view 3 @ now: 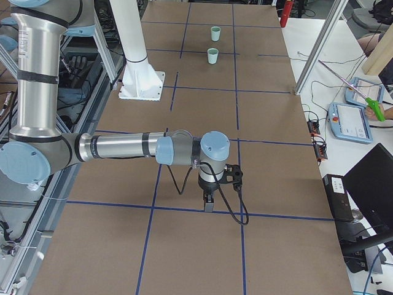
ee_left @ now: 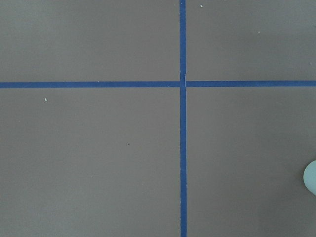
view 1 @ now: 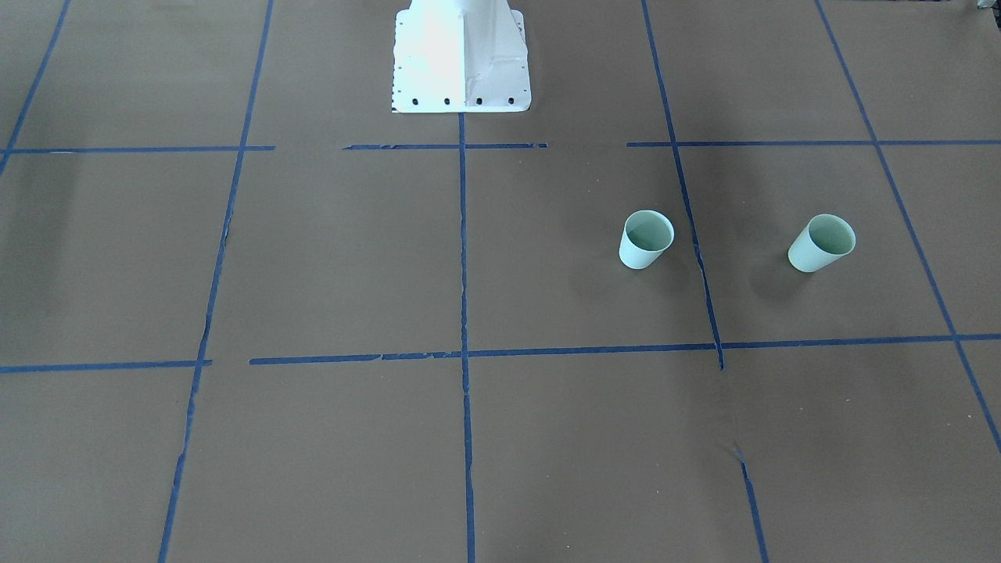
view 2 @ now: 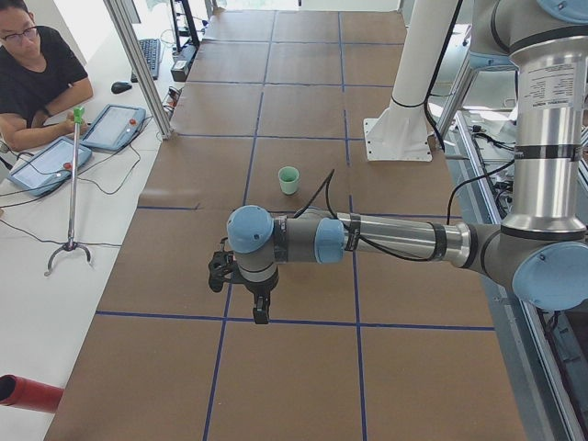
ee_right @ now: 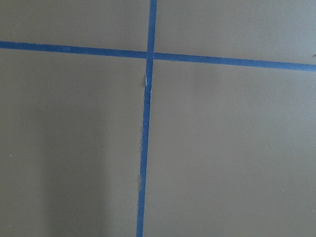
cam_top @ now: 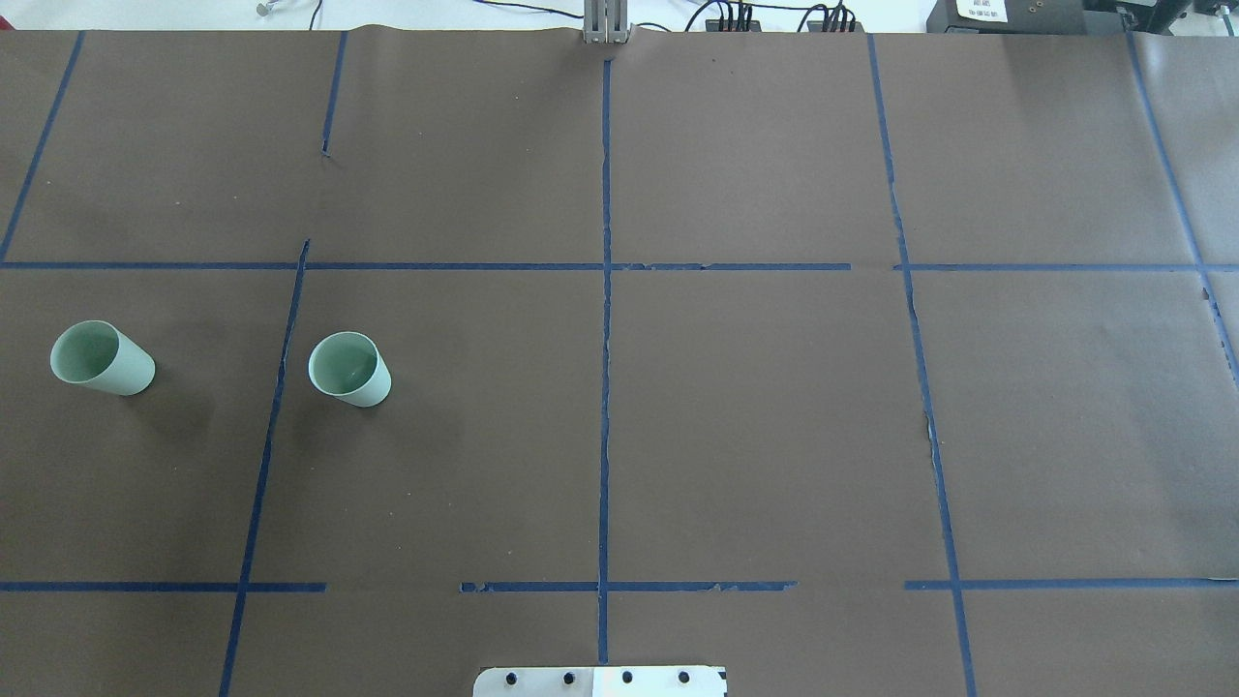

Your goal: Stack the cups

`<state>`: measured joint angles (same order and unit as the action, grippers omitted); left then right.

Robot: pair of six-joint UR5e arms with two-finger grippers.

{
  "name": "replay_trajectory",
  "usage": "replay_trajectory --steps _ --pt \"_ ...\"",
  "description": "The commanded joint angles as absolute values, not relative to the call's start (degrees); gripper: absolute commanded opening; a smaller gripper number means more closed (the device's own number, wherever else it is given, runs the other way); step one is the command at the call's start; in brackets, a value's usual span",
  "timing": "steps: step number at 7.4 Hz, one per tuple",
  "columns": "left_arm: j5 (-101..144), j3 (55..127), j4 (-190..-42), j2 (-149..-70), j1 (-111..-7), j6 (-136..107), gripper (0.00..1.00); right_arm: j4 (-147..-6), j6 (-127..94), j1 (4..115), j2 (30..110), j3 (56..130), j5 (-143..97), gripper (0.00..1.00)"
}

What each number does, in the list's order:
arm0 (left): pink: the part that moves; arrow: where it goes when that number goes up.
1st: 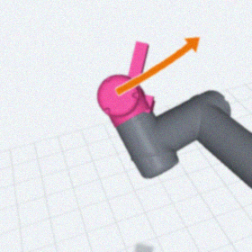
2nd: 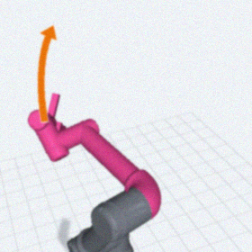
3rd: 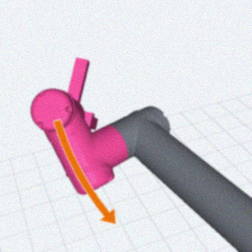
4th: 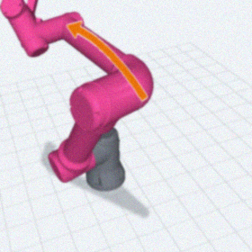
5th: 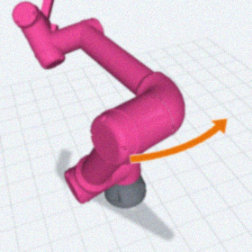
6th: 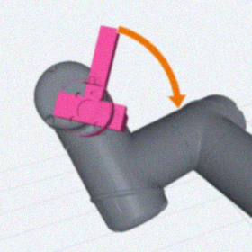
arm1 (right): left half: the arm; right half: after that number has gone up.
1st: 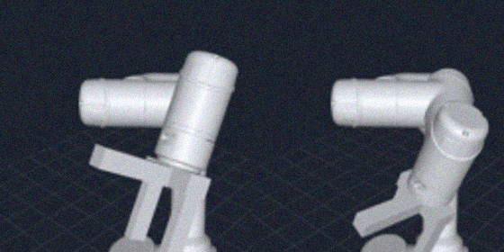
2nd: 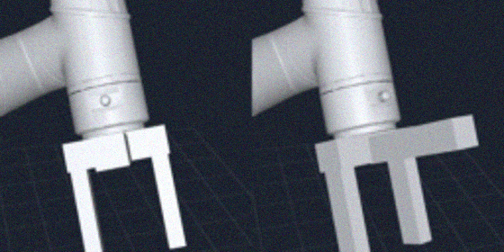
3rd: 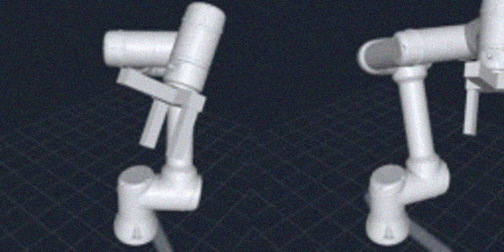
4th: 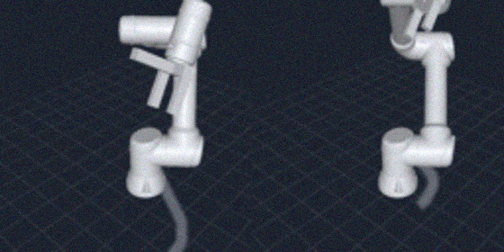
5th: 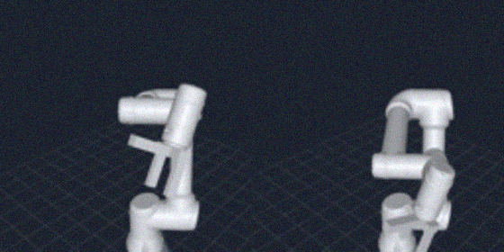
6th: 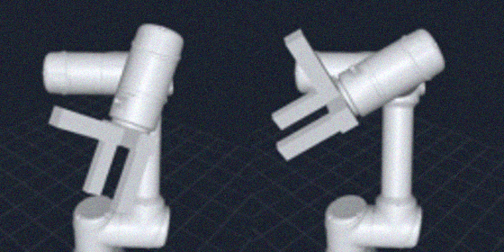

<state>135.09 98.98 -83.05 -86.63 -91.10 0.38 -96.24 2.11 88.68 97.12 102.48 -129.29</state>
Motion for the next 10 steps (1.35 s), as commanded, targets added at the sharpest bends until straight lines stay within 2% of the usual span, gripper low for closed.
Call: replay_trajectory --steps 1,7,8,10 --pt "135.44 99.92 -82.26 -86.75 -91.23 0.44 1.0 -96.24 2.11 88.68 97.12 102.48 -129.29 1.0" --pt "135.79 101.08 -83.05 -88.24 -90.62 0.44 1.0 -96.24 2.11 88.68 97.12 102.48 -129.29 1.0" --pt "137.36 101.25 -88.97 -88.33 -86.79 -0.52 1.0 -96.24 2.11 88.68 97.12 102.48 -129.29 1.0" --pt "137.29 101.69 -93.4 -89.9 -71.7 -19.92 1.0 -96.24 2.11 88.68 97.12 102.48 -129.29 1.0"
